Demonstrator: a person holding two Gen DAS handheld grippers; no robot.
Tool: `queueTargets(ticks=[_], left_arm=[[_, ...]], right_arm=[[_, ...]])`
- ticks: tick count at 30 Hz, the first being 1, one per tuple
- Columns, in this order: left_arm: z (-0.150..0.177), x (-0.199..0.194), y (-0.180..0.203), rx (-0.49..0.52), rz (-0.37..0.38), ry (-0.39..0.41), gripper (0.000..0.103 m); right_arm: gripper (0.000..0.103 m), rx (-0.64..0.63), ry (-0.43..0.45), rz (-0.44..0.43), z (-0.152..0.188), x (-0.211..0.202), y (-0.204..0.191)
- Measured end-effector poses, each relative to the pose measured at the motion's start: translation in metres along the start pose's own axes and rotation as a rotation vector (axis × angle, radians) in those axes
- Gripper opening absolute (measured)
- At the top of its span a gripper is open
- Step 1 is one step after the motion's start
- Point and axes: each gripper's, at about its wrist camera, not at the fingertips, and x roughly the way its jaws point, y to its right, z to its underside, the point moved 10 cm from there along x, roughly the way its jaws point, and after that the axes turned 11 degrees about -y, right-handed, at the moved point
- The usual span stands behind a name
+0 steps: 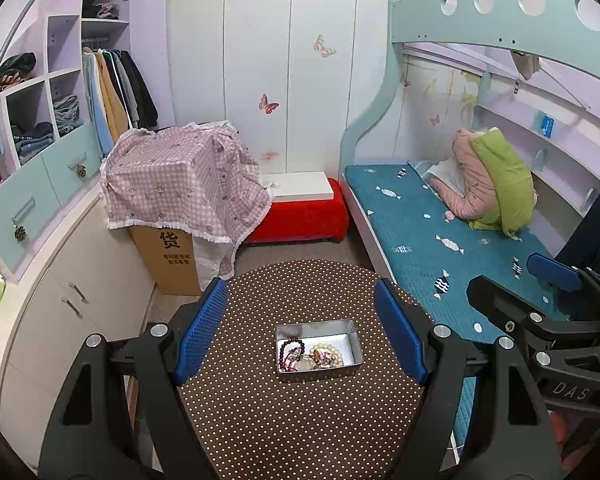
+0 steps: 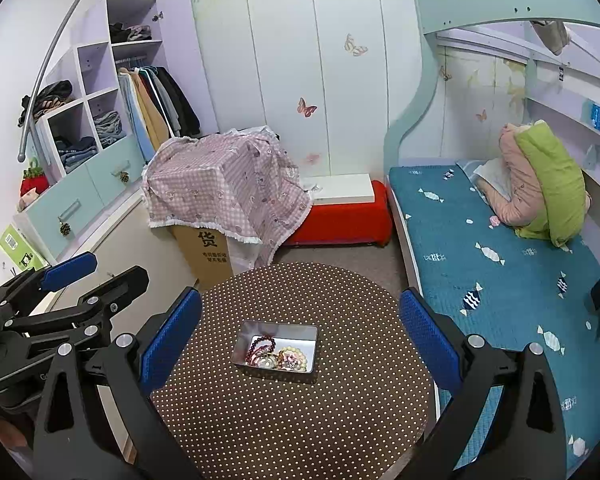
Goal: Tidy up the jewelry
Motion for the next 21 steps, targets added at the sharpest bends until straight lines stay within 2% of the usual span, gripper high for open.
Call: queueTargets(ticks=[3, 7, 11, 14, 17, 21], left_arm=[[0.001, 0.007, -0.006, -0.007, 0.013, -0.019, 0.077], [0.015, 0.037, -0.022, -0.030, 0.031, -0.097, 0.085], [0.055, 0.104, -0.062, -0.076, -0.014, -0.241, 0.088], [0.095, 0.167, -0.103, -0.117, -0.076, -0.346, 0.088], [0.132, 0.224, -0.137, -0.164, -0.111, -0.417, 0.088], [0.159, 0.287, -0.160, -0.186, -0.123, -0.450, 0.088]], right_arm=[[0.095, 0.001, -0.011, -0.009, 0.002, 0.004, -0.005], [0.095, 0.015, -0.069, 0.019, 0.012, 0.028, -0.003], [0.095, 0.044, -0.135, 0.122, 0.037, 0.076, 0.024], [0.095, 0.083, -0.271, 0.231, 0.082, 0.141, 0.060], [0.095, 0.127, -0.349, 0.299, 0.114, 0.182, 0.085], [0.095, 0.185, -0.418, 0.319, 0.152, 0.236, 0.102]])
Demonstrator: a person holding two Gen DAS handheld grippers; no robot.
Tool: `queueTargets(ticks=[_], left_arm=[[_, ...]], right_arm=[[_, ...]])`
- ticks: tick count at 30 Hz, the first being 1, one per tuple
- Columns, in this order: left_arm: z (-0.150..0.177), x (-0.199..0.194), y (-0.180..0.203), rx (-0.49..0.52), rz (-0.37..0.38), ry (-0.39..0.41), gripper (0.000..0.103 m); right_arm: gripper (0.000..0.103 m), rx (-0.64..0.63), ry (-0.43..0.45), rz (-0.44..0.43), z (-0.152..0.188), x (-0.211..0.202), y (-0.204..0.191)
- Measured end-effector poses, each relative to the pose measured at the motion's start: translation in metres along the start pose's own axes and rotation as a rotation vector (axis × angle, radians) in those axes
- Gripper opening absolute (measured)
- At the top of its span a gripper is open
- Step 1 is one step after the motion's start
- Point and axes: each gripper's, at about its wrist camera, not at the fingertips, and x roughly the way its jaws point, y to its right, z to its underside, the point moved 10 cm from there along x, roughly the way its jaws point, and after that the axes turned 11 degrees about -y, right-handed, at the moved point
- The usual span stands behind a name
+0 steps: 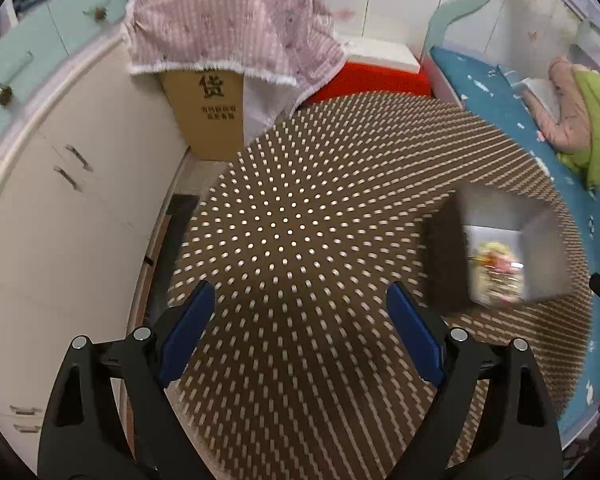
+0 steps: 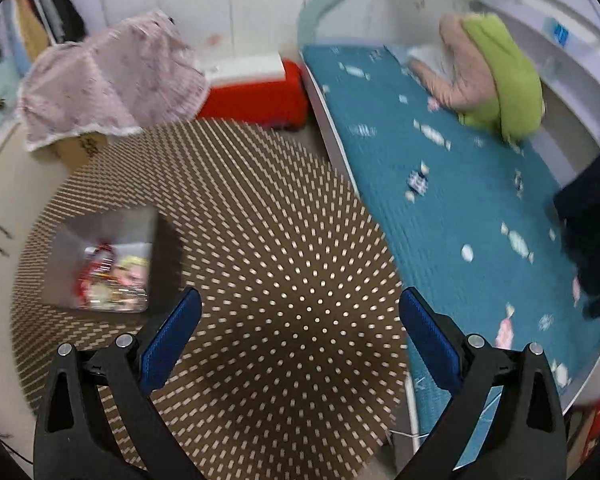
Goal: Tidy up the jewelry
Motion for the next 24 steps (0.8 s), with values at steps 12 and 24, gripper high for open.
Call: queueTargets(ticks=[12, 24], left_arm=[[-0.056, 0.082, 0.007, -0.003, 0.011, 0.132, 0.098], [-0.059, 0.083, 0.008, 0.000, 0.018, 0.140, 0.098]], right_arm=[[0.096, 0.133, 0.084, 0.029, -0.023, 0.062, -0.003], [0.097, 0.149, 0.116, 0.031, -0.029, 0.057, -0.005]])
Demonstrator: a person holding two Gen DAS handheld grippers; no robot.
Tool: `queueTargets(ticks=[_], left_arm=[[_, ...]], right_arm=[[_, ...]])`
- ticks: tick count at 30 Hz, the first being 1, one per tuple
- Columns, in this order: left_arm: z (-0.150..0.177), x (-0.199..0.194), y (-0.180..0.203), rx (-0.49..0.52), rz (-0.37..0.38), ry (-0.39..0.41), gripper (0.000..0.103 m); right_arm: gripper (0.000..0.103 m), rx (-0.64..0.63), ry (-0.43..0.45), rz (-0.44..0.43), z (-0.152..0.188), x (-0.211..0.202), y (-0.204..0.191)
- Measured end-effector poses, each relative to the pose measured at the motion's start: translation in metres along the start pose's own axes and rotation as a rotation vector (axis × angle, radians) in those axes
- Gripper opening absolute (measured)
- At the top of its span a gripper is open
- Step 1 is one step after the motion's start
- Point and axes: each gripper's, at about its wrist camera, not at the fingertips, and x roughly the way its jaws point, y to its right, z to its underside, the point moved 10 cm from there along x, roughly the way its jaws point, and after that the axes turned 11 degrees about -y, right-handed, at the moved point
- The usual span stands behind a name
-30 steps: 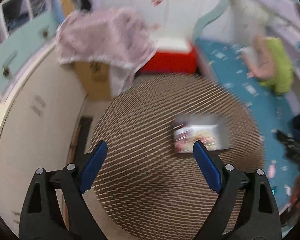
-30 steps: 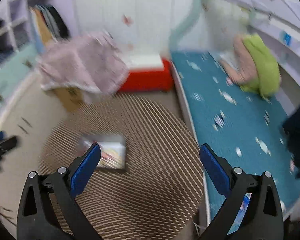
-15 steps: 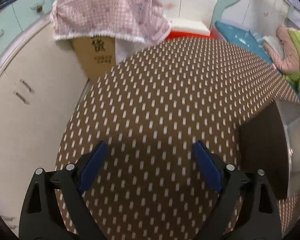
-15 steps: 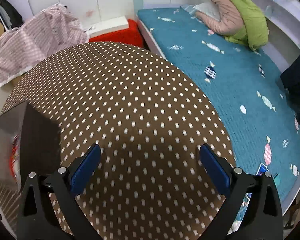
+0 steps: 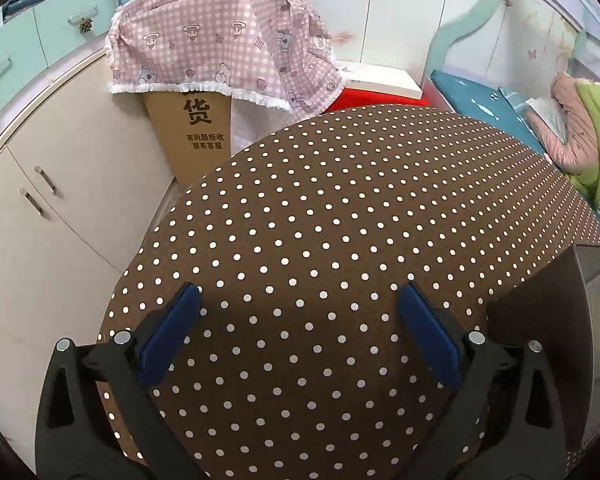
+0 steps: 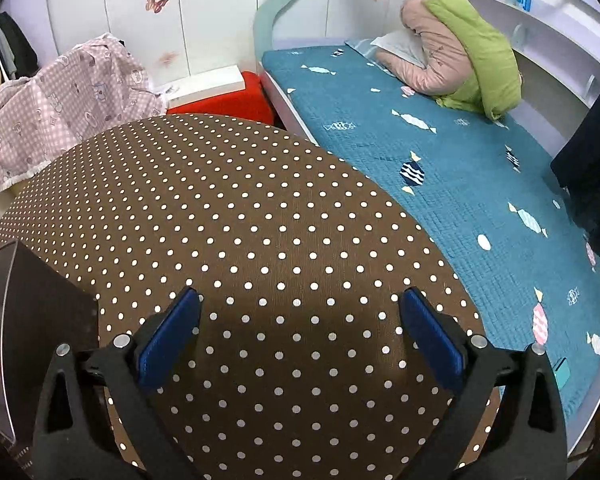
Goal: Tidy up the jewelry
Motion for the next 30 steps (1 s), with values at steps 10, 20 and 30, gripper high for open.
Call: queueTargets(ticks=[10, 20, 30], left_arm=[[0.0012, 0.0002, -0.0042, -0.012, 0.003, 0.001, 0.098], [0.0009, -0.0020, -0.0042, -0.006, -0.004, 0.001, 0.098], [0.0012, -0.0016, -0.0046, -0.007, -0.003, 0.000, 0.098]], right_arm=[[0.097, 0.001, -0.001, -0.001, -0.0028, 0.0020, 0.0019], [0.097, 0.000, -0.001, -0.001, -0.0031, 0.0023, 0.0020], [0.097, 0.001, -0.001, -0.001, -0.0025, 0.0011, 0.0021]])
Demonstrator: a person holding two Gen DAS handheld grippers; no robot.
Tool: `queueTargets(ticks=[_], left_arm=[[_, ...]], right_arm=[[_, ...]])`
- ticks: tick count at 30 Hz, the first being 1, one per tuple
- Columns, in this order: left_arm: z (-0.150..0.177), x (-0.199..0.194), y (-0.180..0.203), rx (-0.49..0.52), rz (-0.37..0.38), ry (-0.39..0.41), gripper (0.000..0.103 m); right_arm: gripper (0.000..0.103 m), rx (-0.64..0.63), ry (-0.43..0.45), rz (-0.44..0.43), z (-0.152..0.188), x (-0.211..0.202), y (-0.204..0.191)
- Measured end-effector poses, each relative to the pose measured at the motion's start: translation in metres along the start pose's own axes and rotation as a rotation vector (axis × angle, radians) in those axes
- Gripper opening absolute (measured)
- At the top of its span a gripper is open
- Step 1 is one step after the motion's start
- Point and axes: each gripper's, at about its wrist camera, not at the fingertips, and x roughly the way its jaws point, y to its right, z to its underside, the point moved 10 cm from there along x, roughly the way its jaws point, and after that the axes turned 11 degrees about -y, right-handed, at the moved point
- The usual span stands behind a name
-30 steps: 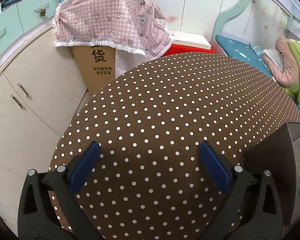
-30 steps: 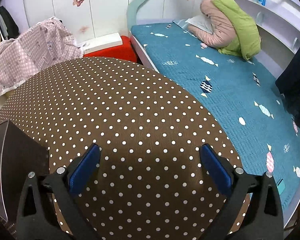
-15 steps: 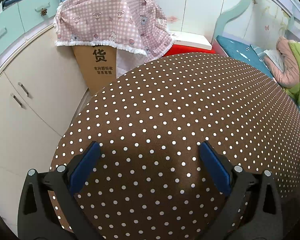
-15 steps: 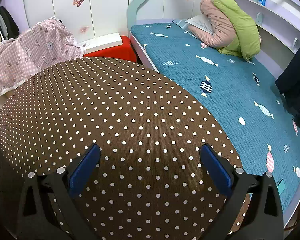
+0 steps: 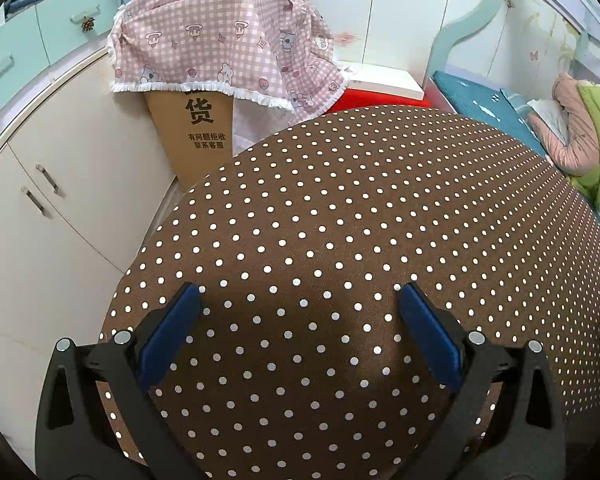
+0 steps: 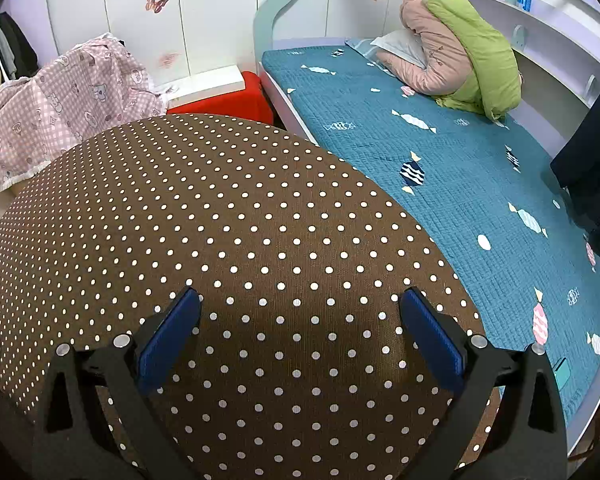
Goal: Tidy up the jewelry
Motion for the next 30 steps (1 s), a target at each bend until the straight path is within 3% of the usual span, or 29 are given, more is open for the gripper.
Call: queueTargets(ticks=[30], left_arm=[[-0.0006, 0.0011, 0.0003, 0.001, 0.001, 0.000, 0.097]], right_arm=[[0.097, 0.000, 0.000, 0.000, -0.0017, 0.0032, 0.0004]])
